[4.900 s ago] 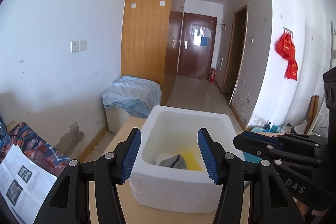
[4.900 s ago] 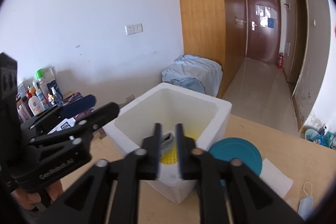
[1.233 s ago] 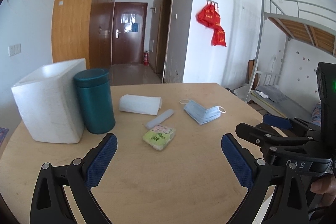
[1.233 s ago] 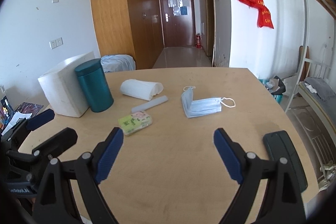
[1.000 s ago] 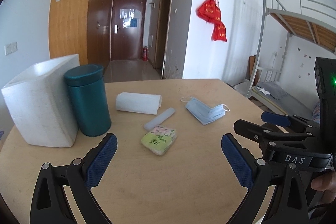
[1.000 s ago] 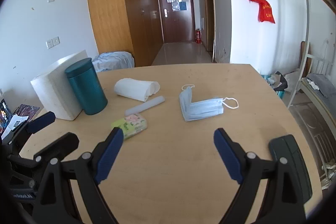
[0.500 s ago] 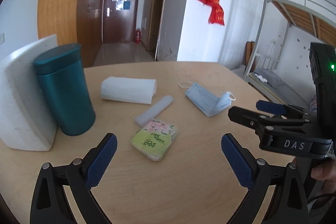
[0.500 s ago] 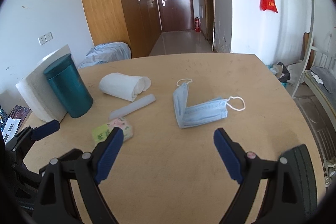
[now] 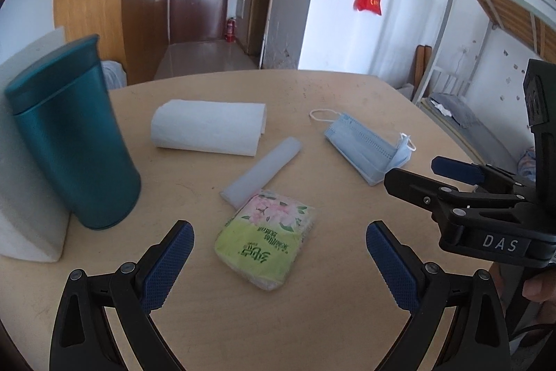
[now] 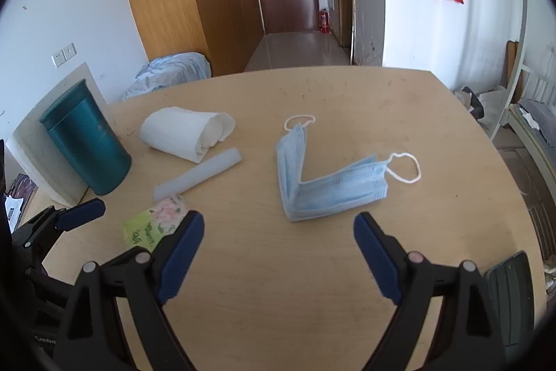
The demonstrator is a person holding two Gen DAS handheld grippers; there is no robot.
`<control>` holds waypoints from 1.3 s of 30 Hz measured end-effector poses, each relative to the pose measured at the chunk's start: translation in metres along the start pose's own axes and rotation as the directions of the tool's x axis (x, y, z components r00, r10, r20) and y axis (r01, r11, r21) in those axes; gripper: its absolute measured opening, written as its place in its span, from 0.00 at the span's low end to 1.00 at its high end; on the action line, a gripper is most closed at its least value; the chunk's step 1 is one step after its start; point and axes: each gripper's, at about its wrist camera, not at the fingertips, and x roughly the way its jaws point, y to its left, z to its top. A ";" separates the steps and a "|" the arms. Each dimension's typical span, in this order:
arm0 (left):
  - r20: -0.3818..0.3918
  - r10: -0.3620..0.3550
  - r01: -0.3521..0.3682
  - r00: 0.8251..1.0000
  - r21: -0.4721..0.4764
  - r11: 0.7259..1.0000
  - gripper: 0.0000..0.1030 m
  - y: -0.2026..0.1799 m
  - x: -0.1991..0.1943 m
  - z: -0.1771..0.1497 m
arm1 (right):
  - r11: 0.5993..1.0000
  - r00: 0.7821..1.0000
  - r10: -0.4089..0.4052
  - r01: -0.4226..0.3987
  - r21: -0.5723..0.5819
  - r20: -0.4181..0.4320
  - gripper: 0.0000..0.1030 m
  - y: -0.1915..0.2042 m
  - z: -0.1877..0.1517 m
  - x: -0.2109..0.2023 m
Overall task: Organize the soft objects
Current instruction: 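Move the left tool to the tissue pack while the right tool approaches the blue mask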
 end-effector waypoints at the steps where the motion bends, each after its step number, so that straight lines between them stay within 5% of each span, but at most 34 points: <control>1: -0.007 -0.005 0.005 1.000 0.000 1.000 0.97 0.001 0.003 0.000 | 1.000 1.000 0.000 0.000 0.004 -0.007 0.88 -0.001 0.000 0.002; 22: -0.101 0.040 -0.032 0.994 0.083 0.996 0.96 0.000 0.038 -0.001 | 1.000 0.996 -0.018 0.019 0.007 -0.086 0.87 -0.005 0.002 0.033; 31: -0.130 0.055 -0.047 0.990 0.063 0.997 0.85 0.007 0.047 0.004 | 1.000 0.991 -0.016 0.018 0.016 -0.130 0.63 -0.011 0.003 0.048; 39: -0.115 0.070 -0.061 0.991 0.085 0.995 0.59 0.004 0.046 0.002 | 0.999 0.992 -0.014 0.020 0.047 -0.124 0.32 -0.016 0.003 0.047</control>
